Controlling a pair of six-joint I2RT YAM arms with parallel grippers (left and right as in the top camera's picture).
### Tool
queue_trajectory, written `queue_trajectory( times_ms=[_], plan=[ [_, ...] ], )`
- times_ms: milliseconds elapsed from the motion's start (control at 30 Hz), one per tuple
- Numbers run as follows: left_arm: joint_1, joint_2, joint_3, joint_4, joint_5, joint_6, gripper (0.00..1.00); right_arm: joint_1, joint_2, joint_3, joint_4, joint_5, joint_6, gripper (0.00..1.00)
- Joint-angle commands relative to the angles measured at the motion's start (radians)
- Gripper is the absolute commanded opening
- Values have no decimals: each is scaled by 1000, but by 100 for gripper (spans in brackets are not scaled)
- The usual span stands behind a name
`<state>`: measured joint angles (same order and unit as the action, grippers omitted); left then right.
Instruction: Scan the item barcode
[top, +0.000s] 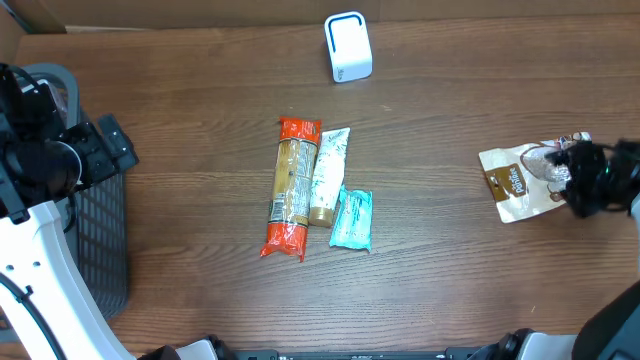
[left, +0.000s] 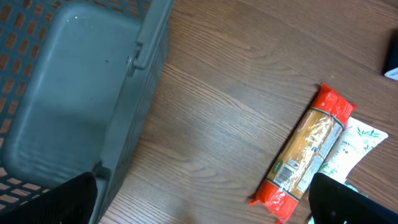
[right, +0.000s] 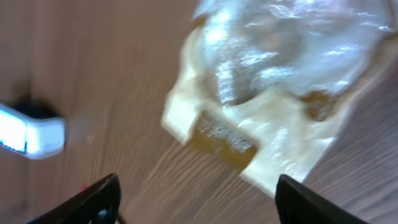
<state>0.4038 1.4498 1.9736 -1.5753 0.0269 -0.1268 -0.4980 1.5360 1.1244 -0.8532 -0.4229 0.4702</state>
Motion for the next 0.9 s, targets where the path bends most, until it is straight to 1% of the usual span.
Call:
queue_trajectory(
  times_ms=[0, 33, 100, 133, 200, 233, 267, 367, 433, 533, 633, 767, 833, 867],
  plan=[
    [2, 2, -2, 2, 7, 15, 100, 106, -51, 97, -72, -16, -155, 80],
    [2, 2, -2, 2, 7, 15, 100, 151, -51, 104, -81, -16, -190, 79],
    [2, 2, -2, 2, 7, 15, 99, 196, -50, 103, -92, -18, -190, 79],
    [2, 2, -2, 2, 7, 15, 100, 230, -49, 102, -101, -21, -190, 81],
    [2, 2, -2, 2, 7, 15, 100, 304, -49, 87, -106, -24, -190, 90],
    [2, 2, -2, 2, 7, 15, 99, 338, -49, 78, -100, -24, -190, 91],
    [2, 2, -2, 2, 7, 15, 100, 409, -44, 56, -72, -24, -190, 88],
    [2, 2, -2, 2, 8, 15, 100, 534, -21, 19, -7, -24, -191, 76],
    [2, 2, -2, 2, 7, 15, 100, 613, 9, -6, 45, -24, -188, 66],
    [2, 2, -2, 2, 7, 15, 100, 704, 87, -13, 93, -35, -156, 65],
    [2, 2, -2, 2, 7, 15, 100, 773, 185, -13, 153, -115, -156, 66],
    [2, 2, -2, 2, 7, 15, 100, 833, 305, -12, 224, -145, -152, 66],
    [2, 2, -2, 2, 8, 15, 100, 839, 335, -12, 249, -145, -140, 65],
    [2, 2, -2, 2, 8, 15, 100, 839, 351, -12, 261, -145, -133, 62]
  ],
)
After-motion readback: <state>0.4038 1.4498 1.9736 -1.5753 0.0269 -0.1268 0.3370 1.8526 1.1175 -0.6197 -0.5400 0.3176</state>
